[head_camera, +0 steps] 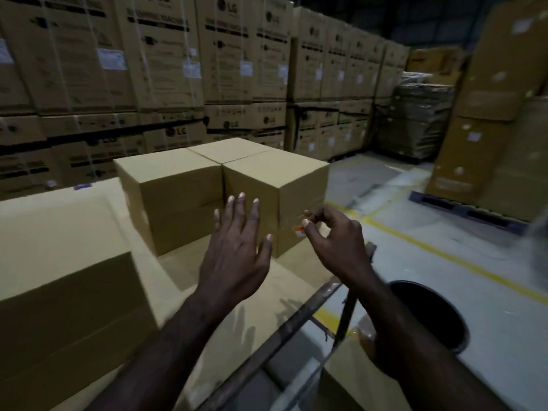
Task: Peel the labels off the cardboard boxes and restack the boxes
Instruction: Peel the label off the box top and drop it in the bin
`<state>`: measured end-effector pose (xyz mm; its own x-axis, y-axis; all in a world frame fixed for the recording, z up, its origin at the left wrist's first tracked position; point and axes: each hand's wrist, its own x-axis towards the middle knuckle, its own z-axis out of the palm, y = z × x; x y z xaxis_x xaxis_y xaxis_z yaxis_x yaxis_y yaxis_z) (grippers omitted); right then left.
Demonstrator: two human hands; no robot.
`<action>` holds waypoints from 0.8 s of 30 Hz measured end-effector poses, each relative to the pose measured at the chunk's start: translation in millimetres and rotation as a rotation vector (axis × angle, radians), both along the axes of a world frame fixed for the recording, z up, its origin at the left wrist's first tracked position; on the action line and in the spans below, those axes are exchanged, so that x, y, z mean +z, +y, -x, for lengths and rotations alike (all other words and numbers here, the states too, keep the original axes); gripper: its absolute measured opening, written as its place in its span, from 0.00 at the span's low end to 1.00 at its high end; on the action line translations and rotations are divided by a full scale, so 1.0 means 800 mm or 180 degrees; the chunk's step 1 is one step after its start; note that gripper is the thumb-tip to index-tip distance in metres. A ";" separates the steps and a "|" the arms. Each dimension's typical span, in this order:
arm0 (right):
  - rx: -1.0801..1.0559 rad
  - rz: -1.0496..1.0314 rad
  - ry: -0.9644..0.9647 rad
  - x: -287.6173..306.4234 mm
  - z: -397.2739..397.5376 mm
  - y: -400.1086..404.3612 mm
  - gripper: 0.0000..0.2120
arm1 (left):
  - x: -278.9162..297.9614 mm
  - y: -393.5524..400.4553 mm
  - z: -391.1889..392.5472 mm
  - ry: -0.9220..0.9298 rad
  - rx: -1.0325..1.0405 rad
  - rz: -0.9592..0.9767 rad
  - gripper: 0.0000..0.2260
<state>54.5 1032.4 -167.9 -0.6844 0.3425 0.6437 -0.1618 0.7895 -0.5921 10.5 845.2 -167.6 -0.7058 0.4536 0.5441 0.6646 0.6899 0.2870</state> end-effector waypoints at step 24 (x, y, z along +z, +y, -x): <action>-0.1315 0.0955 -0.1352 -0.168 -0.082 0.440 0.05 | -0.112 0.487 -0.023 -0.0681 -0.1304 0.0728 0.31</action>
